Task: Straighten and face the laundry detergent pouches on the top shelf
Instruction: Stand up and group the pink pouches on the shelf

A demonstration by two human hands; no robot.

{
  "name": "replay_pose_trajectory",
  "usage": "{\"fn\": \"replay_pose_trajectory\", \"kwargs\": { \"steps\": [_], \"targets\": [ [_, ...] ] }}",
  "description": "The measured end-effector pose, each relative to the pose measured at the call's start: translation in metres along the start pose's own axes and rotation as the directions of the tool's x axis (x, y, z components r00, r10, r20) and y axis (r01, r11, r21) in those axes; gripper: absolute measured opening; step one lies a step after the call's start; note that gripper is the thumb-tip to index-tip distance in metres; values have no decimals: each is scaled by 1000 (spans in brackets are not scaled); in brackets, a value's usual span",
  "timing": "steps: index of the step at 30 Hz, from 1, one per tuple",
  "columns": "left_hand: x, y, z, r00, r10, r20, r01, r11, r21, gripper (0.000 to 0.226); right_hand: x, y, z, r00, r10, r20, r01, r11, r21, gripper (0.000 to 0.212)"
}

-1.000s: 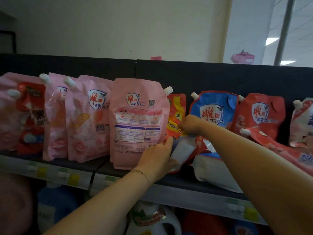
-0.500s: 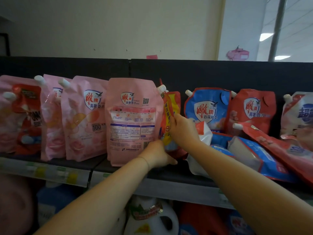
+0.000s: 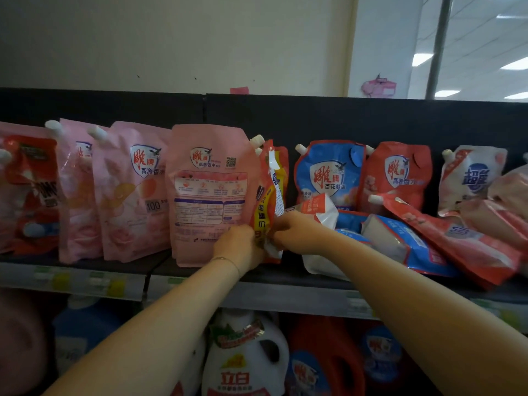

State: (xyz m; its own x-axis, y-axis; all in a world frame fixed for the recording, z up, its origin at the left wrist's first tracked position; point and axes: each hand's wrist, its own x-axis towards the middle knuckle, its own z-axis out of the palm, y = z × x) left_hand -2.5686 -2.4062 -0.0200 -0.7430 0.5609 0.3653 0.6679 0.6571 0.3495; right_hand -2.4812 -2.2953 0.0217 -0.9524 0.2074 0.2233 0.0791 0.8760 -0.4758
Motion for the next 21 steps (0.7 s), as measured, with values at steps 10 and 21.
{"fn": "replay_pose_trajectory", "kwargs": {
  "steps": [10,21],
  "targets": [
    [-12,25,-4,955,35,-296,-63,995,-82,87,26,28,-35,952,5,-305,-120,925,-360,22],
    [10,45,36,792,-6,-610,-243,914,-324,63,76,45,-37,966,50,-255,-172,859,-483,25]
  ]
}}
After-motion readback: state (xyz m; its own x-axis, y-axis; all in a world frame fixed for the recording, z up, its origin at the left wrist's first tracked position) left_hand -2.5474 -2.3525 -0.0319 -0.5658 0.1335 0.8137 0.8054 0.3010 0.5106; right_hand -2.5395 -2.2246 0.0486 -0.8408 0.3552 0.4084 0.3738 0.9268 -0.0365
